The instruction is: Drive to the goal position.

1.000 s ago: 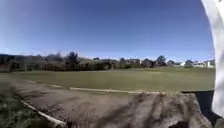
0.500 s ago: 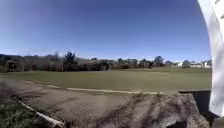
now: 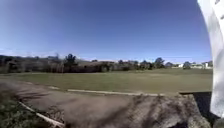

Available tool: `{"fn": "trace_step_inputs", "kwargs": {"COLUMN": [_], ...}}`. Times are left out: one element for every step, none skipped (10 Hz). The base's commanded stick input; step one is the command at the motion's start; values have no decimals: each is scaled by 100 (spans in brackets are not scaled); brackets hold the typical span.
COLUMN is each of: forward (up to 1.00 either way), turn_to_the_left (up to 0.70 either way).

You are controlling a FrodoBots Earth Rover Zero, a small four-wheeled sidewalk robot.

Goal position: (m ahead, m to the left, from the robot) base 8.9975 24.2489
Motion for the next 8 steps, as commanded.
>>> {"fn": "trace_step_inputs", "kwargs": {"forward": [70, 26, 0, 0, 0, 0, 0, 0], "turn_to_the_left": [0, 0, 0, 0, 0, 45, 45, 45]}}
